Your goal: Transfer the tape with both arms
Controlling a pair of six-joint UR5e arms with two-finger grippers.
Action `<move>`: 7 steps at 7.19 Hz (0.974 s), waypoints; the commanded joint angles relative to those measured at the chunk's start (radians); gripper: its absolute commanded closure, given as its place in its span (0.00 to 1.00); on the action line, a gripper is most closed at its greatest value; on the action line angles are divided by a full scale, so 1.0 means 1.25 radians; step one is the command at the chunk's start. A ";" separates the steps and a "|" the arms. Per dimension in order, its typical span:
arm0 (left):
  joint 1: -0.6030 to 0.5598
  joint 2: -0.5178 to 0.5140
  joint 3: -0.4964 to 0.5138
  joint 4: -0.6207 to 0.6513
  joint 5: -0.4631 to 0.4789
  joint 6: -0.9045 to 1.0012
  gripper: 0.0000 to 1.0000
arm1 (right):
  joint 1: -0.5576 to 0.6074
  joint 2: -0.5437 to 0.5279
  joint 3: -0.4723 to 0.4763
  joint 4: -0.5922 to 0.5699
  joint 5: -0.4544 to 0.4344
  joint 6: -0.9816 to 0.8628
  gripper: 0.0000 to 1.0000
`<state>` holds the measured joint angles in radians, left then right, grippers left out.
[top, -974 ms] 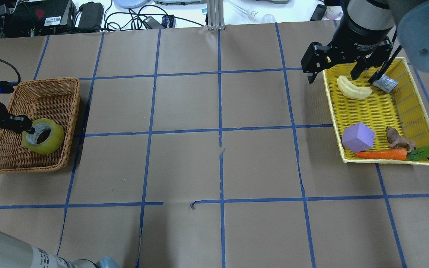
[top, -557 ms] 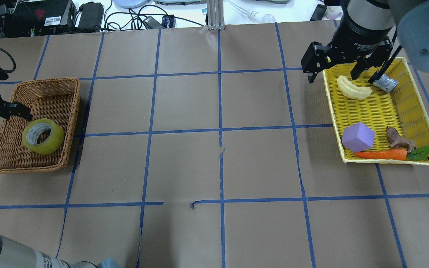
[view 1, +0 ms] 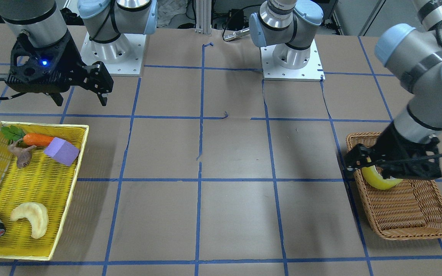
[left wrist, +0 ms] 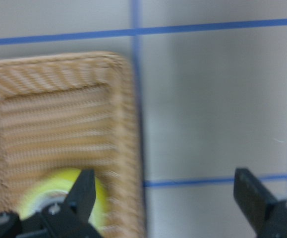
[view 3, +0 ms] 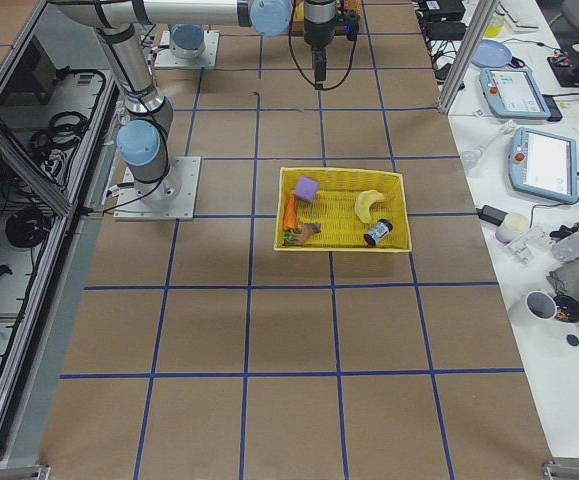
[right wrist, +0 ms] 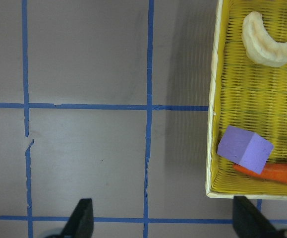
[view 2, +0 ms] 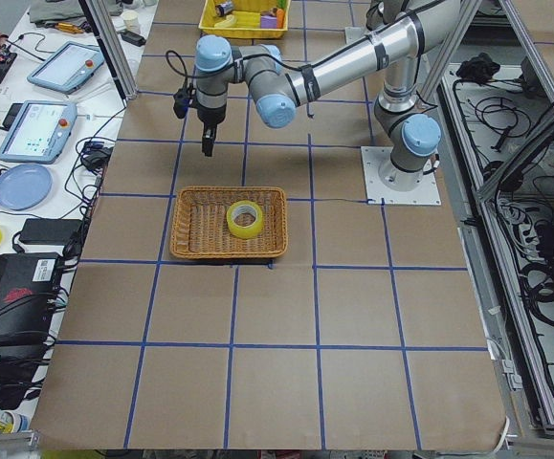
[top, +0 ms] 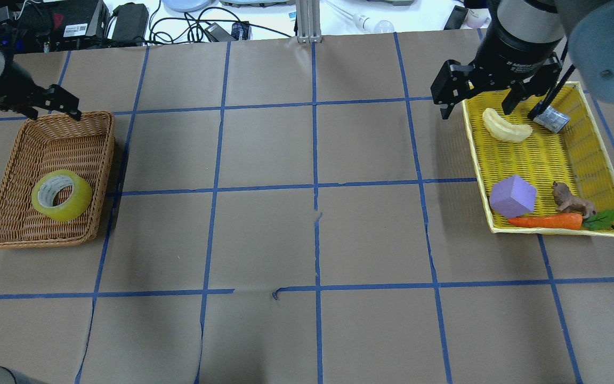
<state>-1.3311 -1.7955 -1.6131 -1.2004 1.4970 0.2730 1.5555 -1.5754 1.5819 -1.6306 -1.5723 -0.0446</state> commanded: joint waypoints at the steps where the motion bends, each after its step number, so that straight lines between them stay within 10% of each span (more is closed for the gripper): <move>1: -0.154 0.040 0.012 -0.102 0.005 -0.130 0.00 | 0.000 0.000 0.001 0.000 0.001 -0.001 0.00; 7: -0.202 0.093 0.089 -0.313 0.083 -0.151 0.00 | 0.001 0.013 -0.053 0.070 -0.002 0.014 0.00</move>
<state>-1.5803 -1.6917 -1.5003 -1.5740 1.5600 0.0814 1.5557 -1.5687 1.5549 -1.5900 -1.5742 -0.0369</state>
